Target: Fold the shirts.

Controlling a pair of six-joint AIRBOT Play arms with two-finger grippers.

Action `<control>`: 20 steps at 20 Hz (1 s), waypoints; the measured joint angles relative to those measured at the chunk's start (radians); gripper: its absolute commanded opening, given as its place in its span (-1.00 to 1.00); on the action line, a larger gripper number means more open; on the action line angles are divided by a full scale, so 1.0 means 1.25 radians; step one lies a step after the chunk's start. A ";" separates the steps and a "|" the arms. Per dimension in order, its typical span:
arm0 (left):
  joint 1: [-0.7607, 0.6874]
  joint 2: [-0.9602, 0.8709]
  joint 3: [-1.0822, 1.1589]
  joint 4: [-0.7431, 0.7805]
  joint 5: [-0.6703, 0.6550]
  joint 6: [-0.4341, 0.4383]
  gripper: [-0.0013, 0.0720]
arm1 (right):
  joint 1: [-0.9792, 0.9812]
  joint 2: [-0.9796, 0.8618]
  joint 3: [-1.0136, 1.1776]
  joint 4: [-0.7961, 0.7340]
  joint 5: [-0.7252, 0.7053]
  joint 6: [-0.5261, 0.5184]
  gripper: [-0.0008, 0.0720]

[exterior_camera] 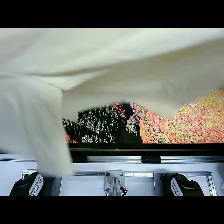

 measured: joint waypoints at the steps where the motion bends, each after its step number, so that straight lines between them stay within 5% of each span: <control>1: 0.001 0.005 -0.013 0.011 -0.026 -0.004 -0.88 | -0.001 -0.005 0.002 -0.017 0.027 0.004 -0.80; 8: 0.003 0.016 -0.298 0.034 -0.129 0.002 -0.88 | 0.001 -0.164 -0.075 -0.047 0.290 0.014 -0.80; 11: 0.003 -0.012 -0.500 0.034 -0.117 0.013 -0.88 | 0.001 -0.269 -0.185 -0.043 0.303 0.029 -0.80; 15: 0.002 -0.130 -0.714 0.008 0.002 0.028 -0.88 | 0.015 -0.457 -0.271 0.018 0.159 0.057 -0.80; 20: -0.025 -0.361 -0.757 -0.122 0.292 0.133 -0.88 | 0.068 -0.649 -0.296 0.179 -0.210 0.069 -0.80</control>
